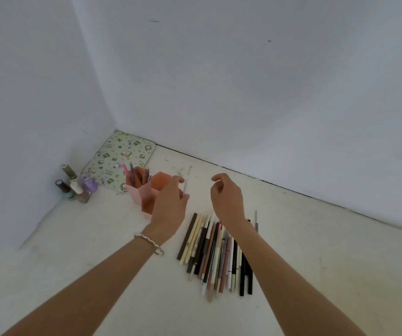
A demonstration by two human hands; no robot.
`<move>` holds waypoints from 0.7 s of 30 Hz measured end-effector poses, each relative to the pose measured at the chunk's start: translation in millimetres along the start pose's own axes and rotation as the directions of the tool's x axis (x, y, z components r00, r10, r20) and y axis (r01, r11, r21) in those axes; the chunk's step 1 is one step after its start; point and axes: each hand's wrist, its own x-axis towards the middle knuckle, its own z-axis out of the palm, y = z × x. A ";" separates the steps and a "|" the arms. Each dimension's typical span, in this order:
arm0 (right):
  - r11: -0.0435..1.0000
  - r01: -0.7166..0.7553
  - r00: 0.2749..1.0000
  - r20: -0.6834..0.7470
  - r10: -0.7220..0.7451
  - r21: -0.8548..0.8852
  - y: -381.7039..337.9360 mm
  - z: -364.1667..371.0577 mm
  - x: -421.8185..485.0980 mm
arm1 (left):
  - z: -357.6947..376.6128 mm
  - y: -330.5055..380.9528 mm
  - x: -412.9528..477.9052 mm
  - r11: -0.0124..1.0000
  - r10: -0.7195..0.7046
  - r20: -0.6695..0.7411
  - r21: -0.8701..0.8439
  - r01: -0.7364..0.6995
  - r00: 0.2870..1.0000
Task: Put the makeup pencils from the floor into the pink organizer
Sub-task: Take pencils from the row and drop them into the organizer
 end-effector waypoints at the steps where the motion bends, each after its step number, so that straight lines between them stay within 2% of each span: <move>1: 0.998 -0.038 0.997 0.071 0.042 -0.056 -1.6 6.0 -0.2 | -14.3 5.1 6.2 0.999 0.030 -0.073 -0.029 -0.032 0.997; 3: 0.981 -0.081 0.968 0.222 0.119 -0.174 -4.4 20.3 -4.4 | -37.9 13.5 15.3 0.988 0.049 -0.145 -0.135 -0.069 0.988; 5: 0.937 -0.036 0.935 0.320 0.155 -0.347 -5.6 34.8 -10.4 | -52.3 15.8 19.0 0.973 0.040 -0.178 -0.217 -0.079 0.983; 8: 0.809 0.106 0.929 0.347 0.126 -0.578 -3.4 49.9 -15.5 | -62.5 11.0 14.6 0.963 0.031 -0.189 -0.256 -0.080 0.982; 11: 0.759 0.138 0.926 0.356 0.129 -0.636 -0.1 59.5 -15.2 | -68.5 1.8 8.0 0.958 0.047 -0.167 -0.272 -0.092 0.985; 15: 0.798 0.071 0.926 0.337 0.171 -0.599 3.0 66.7 -12.8 | -78.4 -7.6 2.2 0.943 0.011 -0.169 -0.325 -0.067 0.985; 17: 0.848 -0.013 0.932 0.301 0.202 -0.530 4.4 66.8 -10.8 | -85.3 -9.6 -0.2 0.930 0.023 -0.188 -0.357 -0.091 0.982; 19: 0.916 -0.147 0.945 0.222 0.242 -0.373 0.9 62.2 -4.8 | -97.8 -12.4 2.5 0.898 0.040 -0.261 -0.413 -0.149 0.964; 21: 0.956 -0.232 0.960 0.116 0.255 -0.182 -8.9 47.4 7.1 | -113.2 -15.8 10.9 0.874 0.011 -0.397 -0.442 -0.202 0.918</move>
